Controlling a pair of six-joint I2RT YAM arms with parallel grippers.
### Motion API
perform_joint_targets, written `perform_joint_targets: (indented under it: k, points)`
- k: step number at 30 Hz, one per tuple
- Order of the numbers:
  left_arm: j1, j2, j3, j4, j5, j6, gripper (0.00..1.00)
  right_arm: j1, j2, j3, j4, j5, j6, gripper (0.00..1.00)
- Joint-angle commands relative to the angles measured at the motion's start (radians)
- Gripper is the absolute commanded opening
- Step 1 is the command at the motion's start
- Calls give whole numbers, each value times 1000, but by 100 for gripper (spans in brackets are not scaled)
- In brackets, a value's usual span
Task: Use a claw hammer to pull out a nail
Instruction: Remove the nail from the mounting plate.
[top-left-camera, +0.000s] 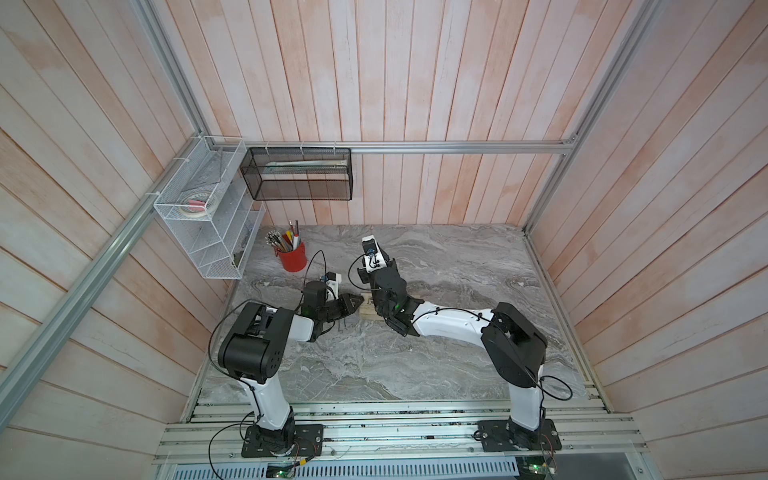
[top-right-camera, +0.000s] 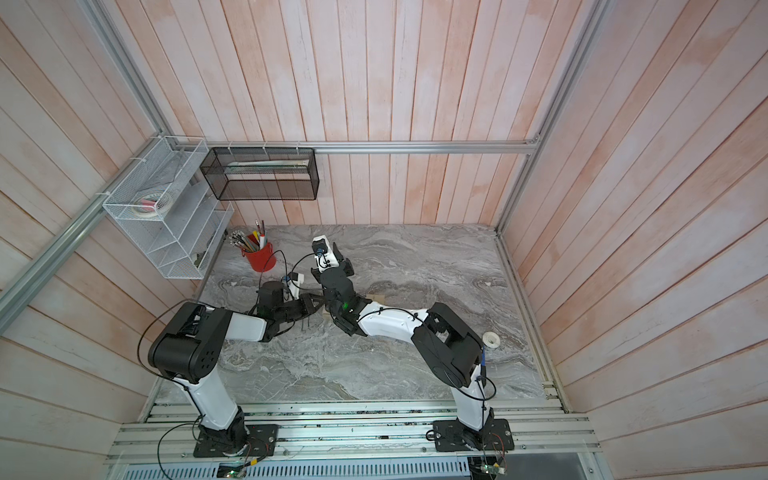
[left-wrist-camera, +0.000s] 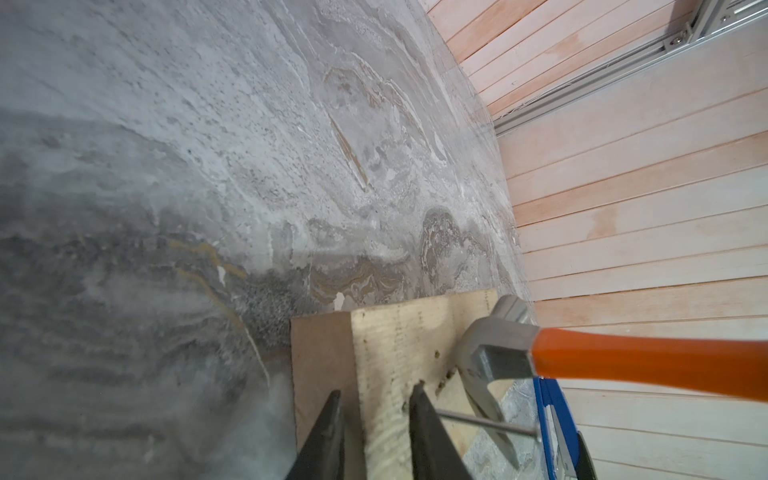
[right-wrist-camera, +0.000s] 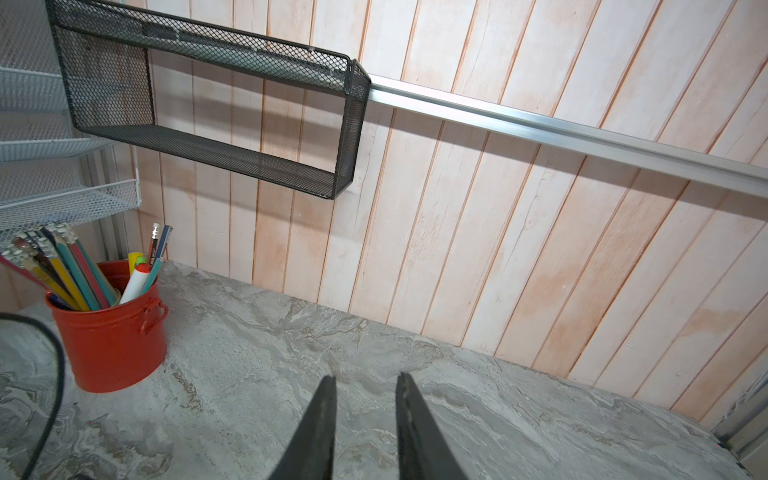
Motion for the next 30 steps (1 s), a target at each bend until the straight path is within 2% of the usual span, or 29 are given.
perform_joint_targets:
  k: [1, 9, 17, 19, 25, 30]
  points:
    - [-6, 10, -24, 50, 21, -11, 29, 10, 9, 72, 52, 27, -2, 0]
    - [-28, 11, -39, 82, 30, -27, 28, 13, 11, 86, 45, 33, -5, 0]
    - [-38, 1, -51, 98, 38, -43, 27, 10, -37, 16, 65, 25, 36, 0]
    - [-43, 0, -54, 99, 40, -44, 27, 3, -52, -11, 63, 15, 79, 0]
    - [-62, -8, -70, 99, 29, -44, 27, -61, -126, -155, 71, -56, 323, 0]
    - [-71, -11, -76, 100, 29, -46, 27, -73, -160, -225, 104, -69, 390, 0]
